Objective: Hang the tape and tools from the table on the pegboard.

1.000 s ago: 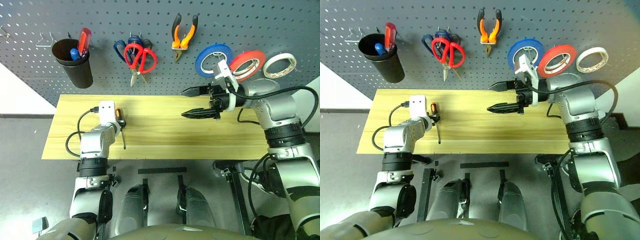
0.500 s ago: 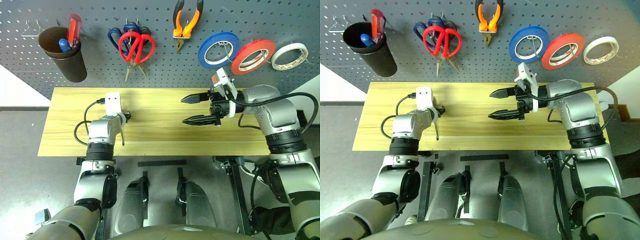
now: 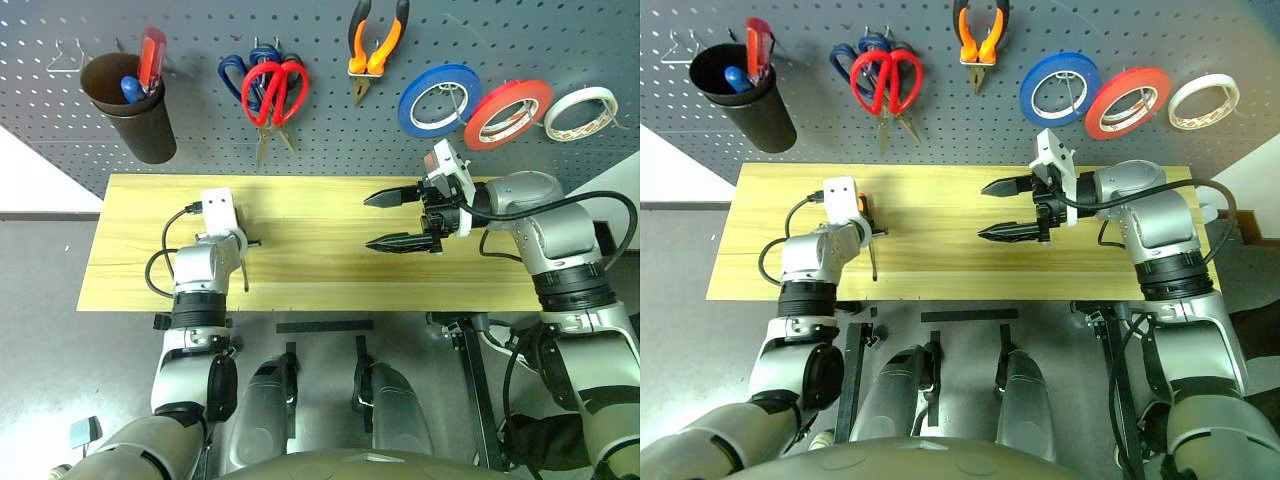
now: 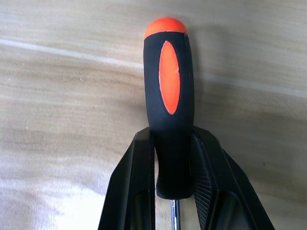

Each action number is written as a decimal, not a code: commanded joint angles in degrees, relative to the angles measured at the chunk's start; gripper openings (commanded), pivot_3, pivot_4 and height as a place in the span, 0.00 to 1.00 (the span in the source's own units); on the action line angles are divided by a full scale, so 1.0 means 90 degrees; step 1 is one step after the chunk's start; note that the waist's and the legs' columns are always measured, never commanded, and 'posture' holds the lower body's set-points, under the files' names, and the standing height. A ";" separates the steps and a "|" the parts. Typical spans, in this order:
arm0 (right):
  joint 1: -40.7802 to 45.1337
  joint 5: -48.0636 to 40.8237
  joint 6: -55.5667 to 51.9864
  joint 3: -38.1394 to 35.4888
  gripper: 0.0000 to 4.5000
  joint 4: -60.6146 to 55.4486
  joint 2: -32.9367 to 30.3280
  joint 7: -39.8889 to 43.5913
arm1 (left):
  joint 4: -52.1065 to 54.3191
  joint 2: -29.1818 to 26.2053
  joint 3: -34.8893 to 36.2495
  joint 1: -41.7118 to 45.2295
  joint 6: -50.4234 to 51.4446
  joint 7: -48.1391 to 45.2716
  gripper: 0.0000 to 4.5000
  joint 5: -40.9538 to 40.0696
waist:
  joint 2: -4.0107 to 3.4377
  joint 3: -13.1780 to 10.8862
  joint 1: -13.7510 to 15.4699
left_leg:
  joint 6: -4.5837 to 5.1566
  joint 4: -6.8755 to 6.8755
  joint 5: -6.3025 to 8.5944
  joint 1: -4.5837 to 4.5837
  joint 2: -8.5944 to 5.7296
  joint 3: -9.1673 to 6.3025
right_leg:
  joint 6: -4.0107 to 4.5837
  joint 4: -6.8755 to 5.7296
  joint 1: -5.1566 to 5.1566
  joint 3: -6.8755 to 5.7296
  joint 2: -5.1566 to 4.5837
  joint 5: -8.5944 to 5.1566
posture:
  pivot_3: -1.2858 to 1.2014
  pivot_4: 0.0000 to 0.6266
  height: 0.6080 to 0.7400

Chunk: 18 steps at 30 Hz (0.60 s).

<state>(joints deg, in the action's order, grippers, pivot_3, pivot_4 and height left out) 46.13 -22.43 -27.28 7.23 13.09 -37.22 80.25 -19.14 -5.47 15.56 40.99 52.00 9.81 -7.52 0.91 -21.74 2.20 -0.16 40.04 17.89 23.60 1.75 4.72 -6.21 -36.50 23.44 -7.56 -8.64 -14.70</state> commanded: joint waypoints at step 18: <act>0.0458 -0.0435 0.0168 -0.0737 1.00 0.0085 0.0371 -0.0379 | 0.5370 -0.1253 -0.0149 -0.2358 -0.0336 -0.2697 0.14 -0.1397 | 0.0009 0.0183 0.0058 | -0.0005 0.0005 -0.0003 0.0092 -0.0002 -0.0020 | -0.0001 0.0037 0.0033 -0.0055 0.0000 0.0001 | 0.56 0.30 0.94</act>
<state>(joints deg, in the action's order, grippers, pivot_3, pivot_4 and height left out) 48.72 -25.22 -26.98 2.53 14.44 -33.67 76.84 25.63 -16.76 12.16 20.80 51.58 -12.56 -17.48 0.99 -20.09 2.72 -0.21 40.06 17.87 24.46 1.73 4.55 -6.22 -36.17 23.77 -8.07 -8.64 -14.69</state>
